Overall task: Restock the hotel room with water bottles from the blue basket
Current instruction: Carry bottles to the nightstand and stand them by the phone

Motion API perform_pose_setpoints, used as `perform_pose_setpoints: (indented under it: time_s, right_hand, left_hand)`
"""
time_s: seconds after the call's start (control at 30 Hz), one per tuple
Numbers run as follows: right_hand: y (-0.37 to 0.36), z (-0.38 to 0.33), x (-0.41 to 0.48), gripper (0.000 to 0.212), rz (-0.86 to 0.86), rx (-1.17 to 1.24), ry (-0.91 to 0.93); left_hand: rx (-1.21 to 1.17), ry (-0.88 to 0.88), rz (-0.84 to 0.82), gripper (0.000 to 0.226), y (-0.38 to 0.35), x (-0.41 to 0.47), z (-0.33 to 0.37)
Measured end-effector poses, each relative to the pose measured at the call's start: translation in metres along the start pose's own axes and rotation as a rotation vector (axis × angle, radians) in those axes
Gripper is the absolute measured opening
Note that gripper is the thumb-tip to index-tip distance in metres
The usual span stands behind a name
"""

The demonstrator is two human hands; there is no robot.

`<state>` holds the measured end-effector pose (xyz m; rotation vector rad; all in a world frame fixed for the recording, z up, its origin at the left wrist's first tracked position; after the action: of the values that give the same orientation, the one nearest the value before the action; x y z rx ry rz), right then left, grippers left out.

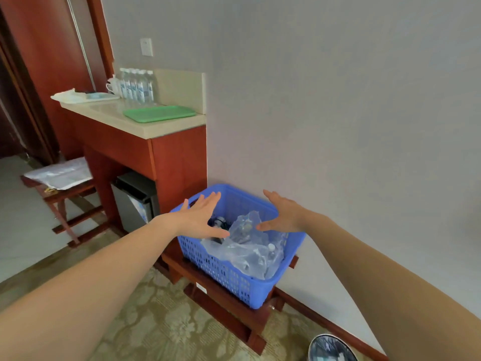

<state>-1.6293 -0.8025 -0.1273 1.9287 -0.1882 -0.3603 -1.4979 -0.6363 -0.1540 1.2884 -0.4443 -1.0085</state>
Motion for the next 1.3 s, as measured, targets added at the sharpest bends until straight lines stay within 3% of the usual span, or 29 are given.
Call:
perform_pose_setpoints:
  time_s: [0.67, 1.3]
  right_hand:
    - [-0.092, 0.132, 0.143, 0.106, -0.306, 0.077, -0.05]
    - [-0.171, 0.176, 0.221, 0.1, -0.439, 0.193, -0.121]
  left_hand:
    - [-0.114, 0.042, -0.293, 0.109, -0.096, 0.172, 0.0]
    - [-0.307, 0.075, -0.545, 0.109, -0.168, 0.267, -0.017]
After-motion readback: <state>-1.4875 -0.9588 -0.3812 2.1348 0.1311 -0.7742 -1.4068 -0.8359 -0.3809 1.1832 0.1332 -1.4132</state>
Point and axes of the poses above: each hand's wrist, its own x-axis towards the middle knuckle, its own y-axis out of the back of the hand, z = x × y, the point moved 7 cm from there along x, towards the middle knuckle, and after that the axes turned 5 degrees about y, right-handed, at the moved point
